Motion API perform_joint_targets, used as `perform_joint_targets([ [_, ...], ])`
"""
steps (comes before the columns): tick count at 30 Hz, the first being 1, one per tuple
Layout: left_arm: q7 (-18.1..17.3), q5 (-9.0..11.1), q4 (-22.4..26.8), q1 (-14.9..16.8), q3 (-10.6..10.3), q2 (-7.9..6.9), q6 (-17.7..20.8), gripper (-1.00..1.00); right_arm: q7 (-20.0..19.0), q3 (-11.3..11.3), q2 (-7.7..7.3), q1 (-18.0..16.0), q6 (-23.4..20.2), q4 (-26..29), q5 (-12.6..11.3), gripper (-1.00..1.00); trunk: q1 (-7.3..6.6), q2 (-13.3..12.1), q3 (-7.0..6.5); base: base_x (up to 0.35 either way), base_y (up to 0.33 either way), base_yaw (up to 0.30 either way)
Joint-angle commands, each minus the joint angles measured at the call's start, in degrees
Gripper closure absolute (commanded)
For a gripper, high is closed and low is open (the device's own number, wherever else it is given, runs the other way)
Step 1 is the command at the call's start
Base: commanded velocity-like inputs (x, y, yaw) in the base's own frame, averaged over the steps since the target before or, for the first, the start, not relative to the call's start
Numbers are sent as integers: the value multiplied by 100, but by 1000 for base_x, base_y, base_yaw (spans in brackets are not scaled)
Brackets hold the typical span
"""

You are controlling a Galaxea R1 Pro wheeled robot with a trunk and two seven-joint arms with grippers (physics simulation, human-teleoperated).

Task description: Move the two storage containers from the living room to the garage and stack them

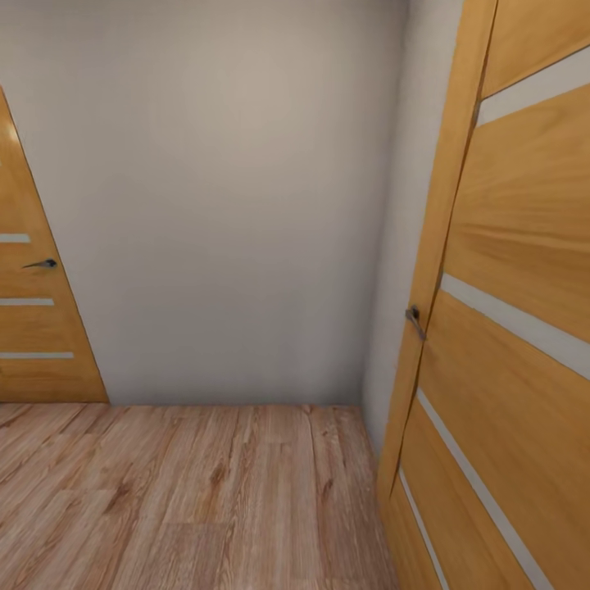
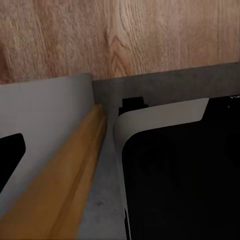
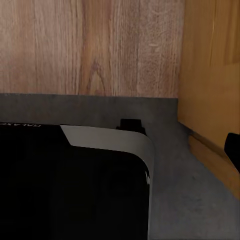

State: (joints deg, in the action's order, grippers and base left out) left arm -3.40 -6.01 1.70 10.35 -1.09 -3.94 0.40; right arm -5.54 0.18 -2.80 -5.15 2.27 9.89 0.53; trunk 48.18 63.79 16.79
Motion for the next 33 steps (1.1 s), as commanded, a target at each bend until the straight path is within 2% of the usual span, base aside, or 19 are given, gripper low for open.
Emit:
perform_joint_targets([
  [1, -12, -58, 6, 2, -5, -2, 4, -100, -18, 0, -2, -4, 19, -5, 6, -100, 1, 4, 7, 47, 7, 0],
  [27, -12, -58, 6, 2, -6, -2, 4, -100, -18, 0, -2, -4, 19, -5, 7, -100, 1, 4, 7, 40, -32, 0],
  [33, -12, -58, 6, 2, -6, -2, 4, -100, -18, 0, -2, -4, 19, -5, 3, -100, 1, 4, 7, 157, 41, 0],
])
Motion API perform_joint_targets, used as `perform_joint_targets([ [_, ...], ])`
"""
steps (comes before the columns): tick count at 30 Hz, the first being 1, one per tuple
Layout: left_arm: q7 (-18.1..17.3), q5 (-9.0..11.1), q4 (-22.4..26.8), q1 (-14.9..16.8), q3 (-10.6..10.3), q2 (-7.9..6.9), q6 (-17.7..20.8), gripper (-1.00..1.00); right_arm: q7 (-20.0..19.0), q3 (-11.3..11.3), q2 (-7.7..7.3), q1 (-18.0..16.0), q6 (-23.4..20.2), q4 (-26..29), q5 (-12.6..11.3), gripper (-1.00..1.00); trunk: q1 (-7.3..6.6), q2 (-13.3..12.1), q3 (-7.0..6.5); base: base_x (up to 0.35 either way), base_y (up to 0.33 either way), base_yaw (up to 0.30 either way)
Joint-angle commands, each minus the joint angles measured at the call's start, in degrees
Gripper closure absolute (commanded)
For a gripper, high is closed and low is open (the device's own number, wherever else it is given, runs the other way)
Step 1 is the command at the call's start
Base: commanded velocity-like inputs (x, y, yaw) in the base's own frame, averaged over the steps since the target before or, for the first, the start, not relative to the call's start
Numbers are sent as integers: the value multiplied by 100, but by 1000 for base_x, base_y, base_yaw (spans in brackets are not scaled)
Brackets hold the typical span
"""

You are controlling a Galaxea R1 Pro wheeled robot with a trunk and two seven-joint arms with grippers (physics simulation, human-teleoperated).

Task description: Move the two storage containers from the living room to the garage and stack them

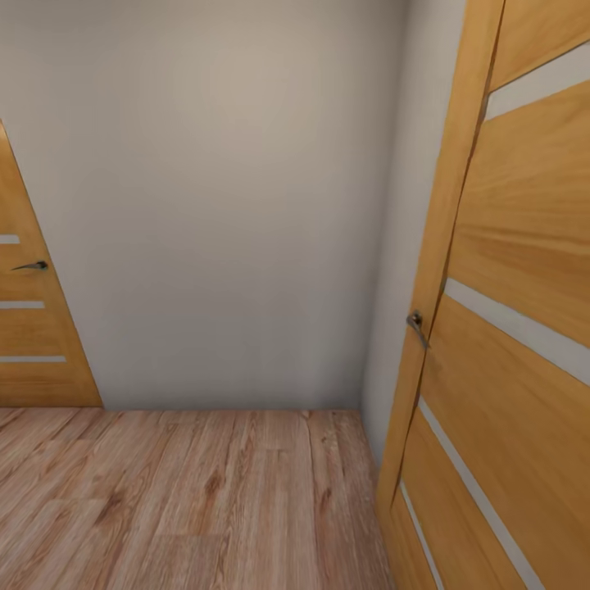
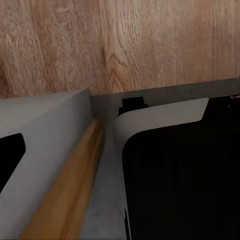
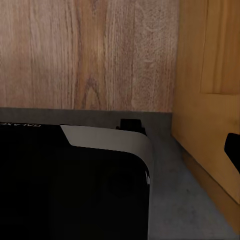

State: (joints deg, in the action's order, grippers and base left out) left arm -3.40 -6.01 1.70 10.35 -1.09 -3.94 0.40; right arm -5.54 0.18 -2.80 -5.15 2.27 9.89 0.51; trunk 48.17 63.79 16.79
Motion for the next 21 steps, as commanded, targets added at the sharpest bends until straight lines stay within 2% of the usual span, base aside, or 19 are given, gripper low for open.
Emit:
perform_joint_targets([
  [1, -12, -58, 6, 2, -5, -2, 4, -100, -17, 0, -2, -4, 19, -5, 7, -100, 2, 4, 7, 113, 35, 0],
  [11, -12, -58, 6, 2, -5, -3, 4, -100, -17, 0, -2, -4, 19, -5, 10, -100, 2, 4, 7, 36, 9, 0],
  [21, -12, -58, 6, 2, -5, -2, 4, -100, -17, 0, -2, -4, 19, -5, 8, -100, 2, 4, 7, 147, 1, 0],
])
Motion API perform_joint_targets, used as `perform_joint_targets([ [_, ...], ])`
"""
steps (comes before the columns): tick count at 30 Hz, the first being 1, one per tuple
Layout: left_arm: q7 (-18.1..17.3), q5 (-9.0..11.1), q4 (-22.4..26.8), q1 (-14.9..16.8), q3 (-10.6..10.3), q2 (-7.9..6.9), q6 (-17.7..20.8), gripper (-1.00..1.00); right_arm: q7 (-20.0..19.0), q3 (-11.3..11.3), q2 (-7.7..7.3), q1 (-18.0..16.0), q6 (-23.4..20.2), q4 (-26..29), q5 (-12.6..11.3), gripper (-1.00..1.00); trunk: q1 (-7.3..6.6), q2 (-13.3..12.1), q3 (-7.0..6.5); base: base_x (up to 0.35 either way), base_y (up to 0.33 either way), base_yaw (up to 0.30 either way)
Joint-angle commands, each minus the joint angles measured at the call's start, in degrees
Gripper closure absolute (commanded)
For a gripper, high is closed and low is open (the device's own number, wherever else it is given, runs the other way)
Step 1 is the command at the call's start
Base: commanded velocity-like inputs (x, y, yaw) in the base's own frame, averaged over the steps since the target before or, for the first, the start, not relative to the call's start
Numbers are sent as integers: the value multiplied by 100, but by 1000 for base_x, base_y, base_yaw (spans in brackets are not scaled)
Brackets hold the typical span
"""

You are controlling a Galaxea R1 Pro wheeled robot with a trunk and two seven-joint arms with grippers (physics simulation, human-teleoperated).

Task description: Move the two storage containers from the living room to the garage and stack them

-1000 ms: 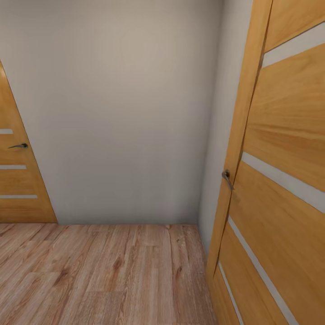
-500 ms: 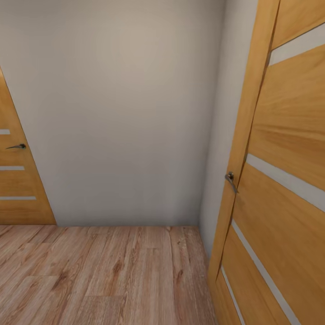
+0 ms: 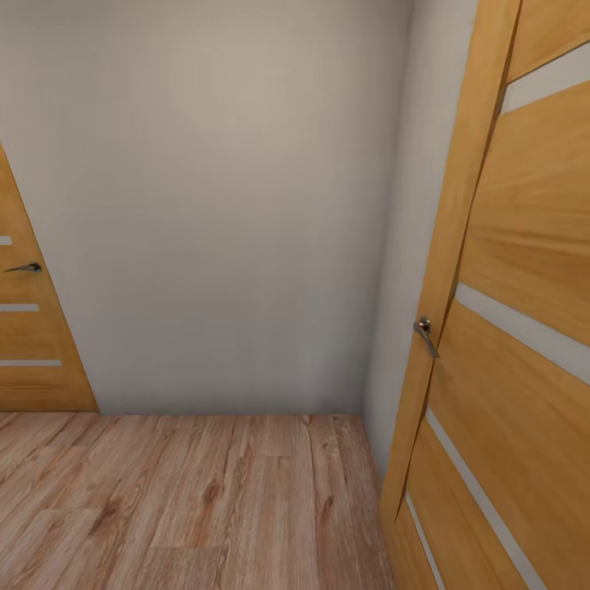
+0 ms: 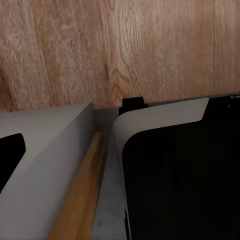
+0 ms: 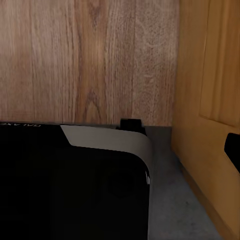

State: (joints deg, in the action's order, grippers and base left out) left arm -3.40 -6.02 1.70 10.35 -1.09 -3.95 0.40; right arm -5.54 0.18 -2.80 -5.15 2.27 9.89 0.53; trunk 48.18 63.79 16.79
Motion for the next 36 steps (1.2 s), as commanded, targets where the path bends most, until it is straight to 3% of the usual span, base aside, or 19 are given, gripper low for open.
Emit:
perform_joint_targets([
  [1, -12, -57, 6, 2, -5, -2, 4, -100, -18, 0, -2, -4, 19, -5, 6, -100, 1, 4, 7, 59, 0, 0],
  [28, -12, -57, 6, 2, -6, -1, -4, -100, -28, 0, -2, -4, 19, -5, 0, -100, 1, 4, 7, 11, 0, 0],
  [36, -12, -56, 6, 2, -6, -1, -4, -100, -27, 0, -2, -4, 19, -5, -1, -100, 1, 4, 7, 194, 0, 0],
])
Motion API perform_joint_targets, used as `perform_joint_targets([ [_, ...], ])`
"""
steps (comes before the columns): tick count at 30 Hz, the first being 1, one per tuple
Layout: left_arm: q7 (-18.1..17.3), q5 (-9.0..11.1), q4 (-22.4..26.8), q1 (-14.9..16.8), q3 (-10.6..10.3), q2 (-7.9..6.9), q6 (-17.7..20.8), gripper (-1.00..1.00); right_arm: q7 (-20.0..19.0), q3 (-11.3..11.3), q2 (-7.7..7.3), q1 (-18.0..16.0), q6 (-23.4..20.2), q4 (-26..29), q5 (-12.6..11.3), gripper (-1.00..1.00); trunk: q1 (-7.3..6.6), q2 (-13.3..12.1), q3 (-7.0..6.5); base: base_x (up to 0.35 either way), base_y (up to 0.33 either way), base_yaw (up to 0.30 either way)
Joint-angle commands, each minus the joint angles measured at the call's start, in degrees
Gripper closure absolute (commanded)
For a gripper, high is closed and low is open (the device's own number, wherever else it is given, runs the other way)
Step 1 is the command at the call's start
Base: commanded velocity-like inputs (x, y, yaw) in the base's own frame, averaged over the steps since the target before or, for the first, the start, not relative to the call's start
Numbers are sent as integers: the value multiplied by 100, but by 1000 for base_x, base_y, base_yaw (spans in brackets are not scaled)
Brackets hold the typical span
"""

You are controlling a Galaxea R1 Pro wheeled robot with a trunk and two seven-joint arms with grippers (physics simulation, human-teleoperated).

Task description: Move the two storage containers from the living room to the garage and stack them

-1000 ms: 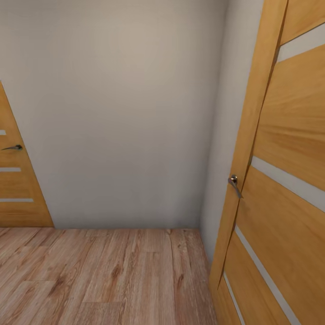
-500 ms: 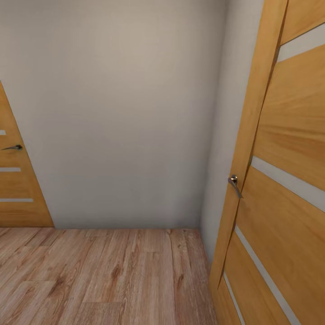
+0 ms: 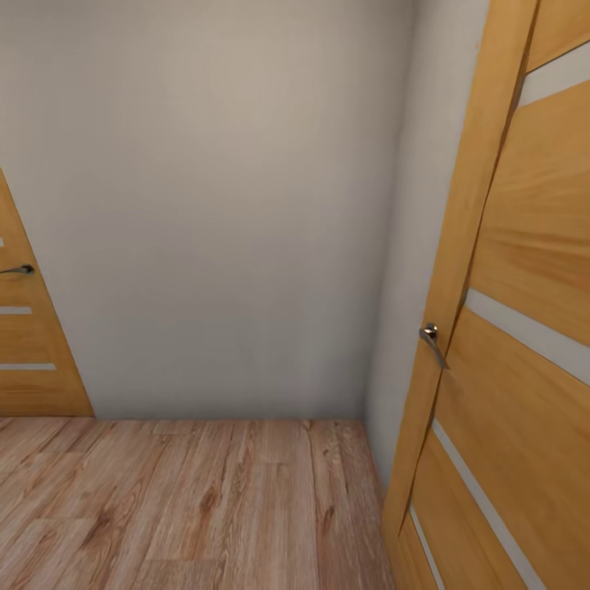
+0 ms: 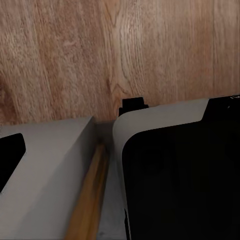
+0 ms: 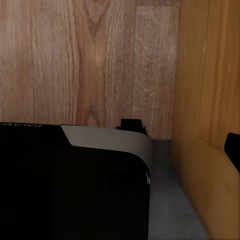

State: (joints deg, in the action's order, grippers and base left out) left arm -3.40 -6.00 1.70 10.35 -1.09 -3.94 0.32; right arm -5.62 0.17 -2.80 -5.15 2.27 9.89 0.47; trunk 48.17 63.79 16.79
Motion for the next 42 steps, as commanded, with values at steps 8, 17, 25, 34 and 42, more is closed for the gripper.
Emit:
perform_joint_targets([
  [8, -11, -59, 5, 2, -5, -3, 3, -100, -12, 0, -2, -4, 19, -5, 5, -100, 2, 4, 7, 45, 0, 0],
  [17, -11, -59, 5, 2, -5, -1, 3, -100, -10, 0, -2, -4, 19, -5, 5, -100, 2, 4, 7, 58, -35, 0],
  [25, -11, -59, 5, 2, -5, -4, -2, -100, -10, 0, -2, -4, 19, -5, 5, -100, 2, 4, 7, 64, -45, 0],
  [34, -11, -57, 5, 2, -5, -5, 0, -100, -10, 0, -2, -4, 19, -5, 5, -100, 2, 4, 7, 16, -3, 0],
  [42, -11, -59, 5, 2, -5, -4, 1, -100, -9, 0, -2, -4, 19, -5, 6, -100, 2, 4, 7, 147, 0, 0],
])
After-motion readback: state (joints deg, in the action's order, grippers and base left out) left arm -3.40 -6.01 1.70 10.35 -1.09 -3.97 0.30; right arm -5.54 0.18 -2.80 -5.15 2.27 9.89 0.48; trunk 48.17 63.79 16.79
